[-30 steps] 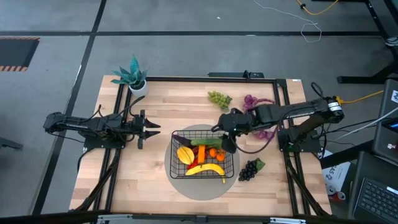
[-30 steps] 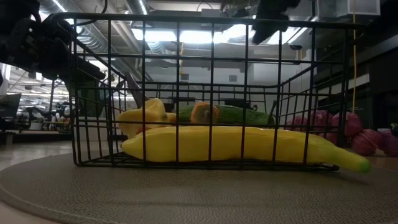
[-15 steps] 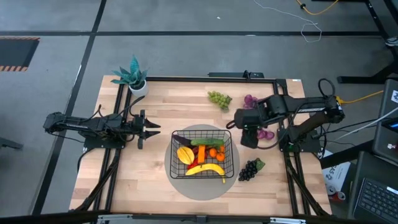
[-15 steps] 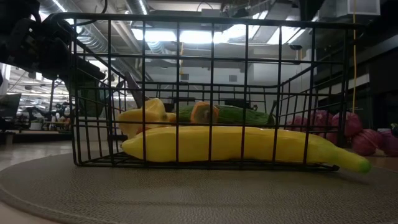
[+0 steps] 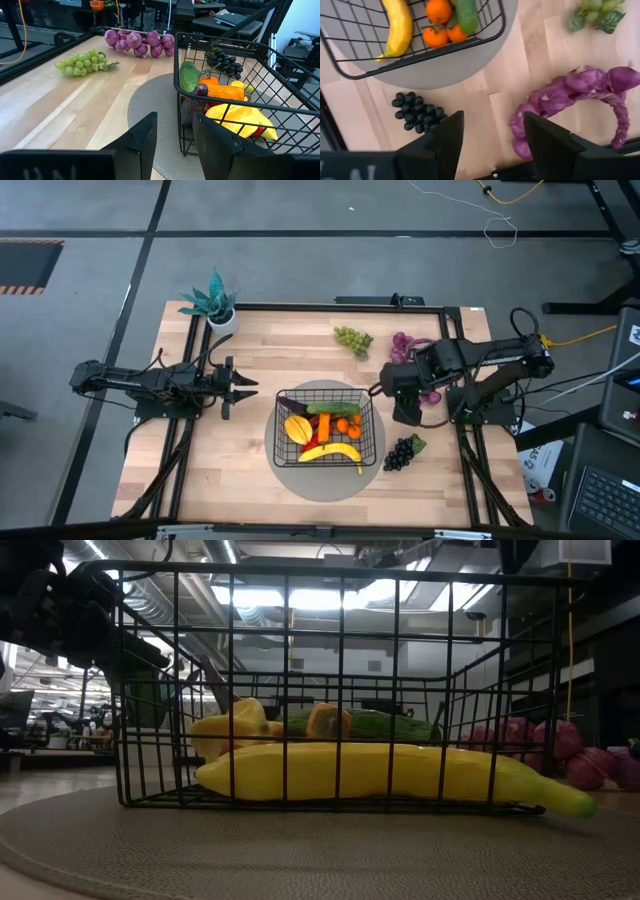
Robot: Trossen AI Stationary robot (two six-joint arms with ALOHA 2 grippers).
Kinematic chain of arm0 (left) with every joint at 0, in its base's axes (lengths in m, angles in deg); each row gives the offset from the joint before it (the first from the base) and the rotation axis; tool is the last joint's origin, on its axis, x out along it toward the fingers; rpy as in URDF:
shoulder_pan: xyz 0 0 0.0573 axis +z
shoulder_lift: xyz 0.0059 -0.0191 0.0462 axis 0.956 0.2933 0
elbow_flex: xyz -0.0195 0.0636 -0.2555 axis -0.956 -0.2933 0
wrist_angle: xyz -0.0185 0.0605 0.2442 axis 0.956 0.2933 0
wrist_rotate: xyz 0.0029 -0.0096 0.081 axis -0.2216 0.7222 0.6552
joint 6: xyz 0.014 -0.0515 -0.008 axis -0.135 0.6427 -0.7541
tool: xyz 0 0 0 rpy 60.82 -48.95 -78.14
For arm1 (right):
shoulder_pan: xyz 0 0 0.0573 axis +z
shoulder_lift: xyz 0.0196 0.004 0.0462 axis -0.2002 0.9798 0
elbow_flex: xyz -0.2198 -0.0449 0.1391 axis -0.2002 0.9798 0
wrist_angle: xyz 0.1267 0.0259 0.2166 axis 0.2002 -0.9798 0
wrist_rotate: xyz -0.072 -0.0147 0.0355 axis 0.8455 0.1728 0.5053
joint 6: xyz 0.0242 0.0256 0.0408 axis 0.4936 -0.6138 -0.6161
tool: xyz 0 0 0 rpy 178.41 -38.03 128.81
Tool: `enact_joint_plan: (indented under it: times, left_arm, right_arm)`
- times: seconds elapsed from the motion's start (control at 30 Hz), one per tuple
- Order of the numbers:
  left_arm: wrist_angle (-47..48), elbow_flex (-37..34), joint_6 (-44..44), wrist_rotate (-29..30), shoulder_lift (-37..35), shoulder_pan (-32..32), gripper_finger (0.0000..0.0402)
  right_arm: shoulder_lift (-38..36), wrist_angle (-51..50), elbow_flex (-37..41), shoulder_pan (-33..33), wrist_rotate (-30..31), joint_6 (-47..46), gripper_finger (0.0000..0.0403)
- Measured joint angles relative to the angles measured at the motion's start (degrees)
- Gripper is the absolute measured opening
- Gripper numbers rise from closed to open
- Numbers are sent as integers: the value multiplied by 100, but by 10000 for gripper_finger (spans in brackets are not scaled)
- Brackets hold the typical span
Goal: Build produce basket
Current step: Put the black grapes into the black wire basket
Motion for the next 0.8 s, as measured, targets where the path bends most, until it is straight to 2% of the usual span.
enact_joint_plan:
  times: [0.23, 0.43, 0.67, 0.8]
  left_arm:
    - [0, 0, -2, -1, 1, 0, 121]
    - [0, 0, 0, -1, -1, 0, 121]
    - [0, 0, -1, -1, 1, 0, 121]
    - [0, 0, -2, -1, 1, 0, 121]
  right_arm:
    - [0, 0, 2, 739, 17, -367, 208]
    - [0, 48, 4, 1348, 442, -1223, 208]
    - [0, 66, 41, 1835, 461, -2028, 208]
    - [2, 125, 337, 2010, 462, -2296, 208]
